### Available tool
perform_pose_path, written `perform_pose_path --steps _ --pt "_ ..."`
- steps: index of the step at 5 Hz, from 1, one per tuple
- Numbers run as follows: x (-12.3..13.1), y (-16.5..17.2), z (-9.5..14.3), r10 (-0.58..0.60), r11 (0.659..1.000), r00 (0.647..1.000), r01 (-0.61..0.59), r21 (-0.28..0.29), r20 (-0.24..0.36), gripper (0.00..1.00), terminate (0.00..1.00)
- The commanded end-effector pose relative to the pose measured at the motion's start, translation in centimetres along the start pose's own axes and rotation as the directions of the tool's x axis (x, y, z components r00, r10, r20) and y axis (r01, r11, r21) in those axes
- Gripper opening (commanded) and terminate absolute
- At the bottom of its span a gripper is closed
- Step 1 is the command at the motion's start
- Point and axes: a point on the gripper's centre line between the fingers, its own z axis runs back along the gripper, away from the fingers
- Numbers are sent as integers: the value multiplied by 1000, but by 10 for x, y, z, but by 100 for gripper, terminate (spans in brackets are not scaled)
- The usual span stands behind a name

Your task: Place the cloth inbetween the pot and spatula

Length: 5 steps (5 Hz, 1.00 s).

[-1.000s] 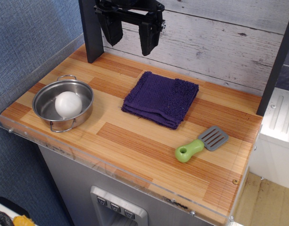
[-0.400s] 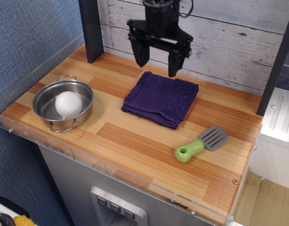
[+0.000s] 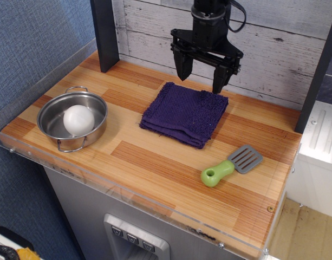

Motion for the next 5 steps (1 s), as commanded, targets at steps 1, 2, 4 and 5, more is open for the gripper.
perform_pose_path --steps 1,2,4,5 --pt "-12 -2 7 -6 1000 999 5 9 37 100 0" --pt "-23 3 4 15 1000 999 -15 -5 41 100 0" --pt "-41 17 -32 119 993 991 -119 2 65 100 0" --pt "-43 18 -63 186 983 982 -186 -6 37 100 0"
